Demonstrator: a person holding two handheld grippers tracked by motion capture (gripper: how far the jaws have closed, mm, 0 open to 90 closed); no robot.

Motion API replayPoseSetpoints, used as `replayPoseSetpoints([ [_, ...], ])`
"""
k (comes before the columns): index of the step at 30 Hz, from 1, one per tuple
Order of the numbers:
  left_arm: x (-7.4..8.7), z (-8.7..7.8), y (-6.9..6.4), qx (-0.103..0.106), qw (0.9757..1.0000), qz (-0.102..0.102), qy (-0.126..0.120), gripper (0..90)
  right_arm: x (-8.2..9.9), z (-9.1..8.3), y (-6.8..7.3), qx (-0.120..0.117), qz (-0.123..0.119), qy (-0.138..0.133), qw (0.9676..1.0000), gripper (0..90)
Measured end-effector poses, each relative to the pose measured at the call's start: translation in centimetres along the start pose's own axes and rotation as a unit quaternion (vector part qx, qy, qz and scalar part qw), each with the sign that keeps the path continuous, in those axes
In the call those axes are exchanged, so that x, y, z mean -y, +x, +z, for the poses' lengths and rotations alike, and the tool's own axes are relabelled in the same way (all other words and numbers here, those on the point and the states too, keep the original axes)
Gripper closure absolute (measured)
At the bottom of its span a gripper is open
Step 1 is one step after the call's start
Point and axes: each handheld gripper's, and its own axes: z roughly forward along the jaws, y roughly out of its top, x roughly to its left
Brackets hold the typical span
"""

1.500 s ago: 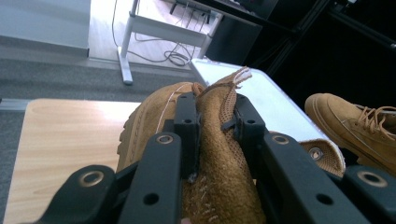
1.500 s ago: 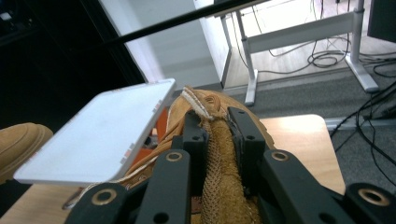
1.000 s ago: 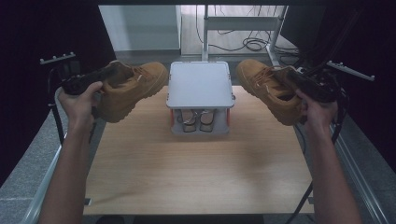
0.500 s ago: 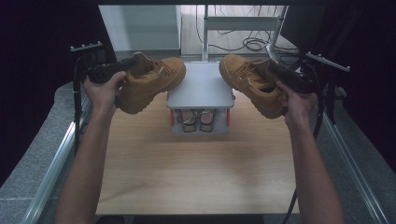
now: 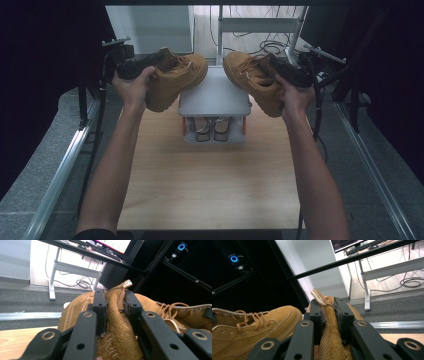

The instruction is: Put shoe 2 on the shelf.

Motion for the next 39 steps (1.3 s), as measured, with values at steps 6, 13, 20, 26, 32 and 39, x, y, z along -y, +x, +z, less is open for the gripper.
replayPoseSetpoints([
  [6,0.2,1.6,0.2,0.003,0.9998,-0.022,0.002,74.7,0.4,1.8,1.1,0.003,0.008,-0.001,1.0000,78.2],
  [13,0.0,2.5,0.3,0.008,0.9995,-0.030,-0.006,74.5,0.4,3.0,1.7,-0.001,0.019,-0.002,0.9998,78.2],
  [20,1.2,3.9,1.2,0.011,0.9988,-0.047,0.005,74.2,1.5,4.8,1.9,0.006,0.038,-0.002,0.9992,78.1],
  [26,1.8,4.1,2.5,0.020,0.9975,-0.067,0.010,73.2,1.6,5.7,1.8,-0.006,0.034,0.019,0.9992,74.1],
  [32,2.1,4.0,3.3,0.019,0.9974,-0.066,0.018,70.2,1.1,6.6,1.2,-0.007,0.052,0.038,0.9979,70.5],
  [39,2.4,3.8,3.4,0.026,0.9968,-0.074,0.017,69.6,0.8,6.6,0.4,-0.017,0.047,0.050,0.9975,69.2],
])
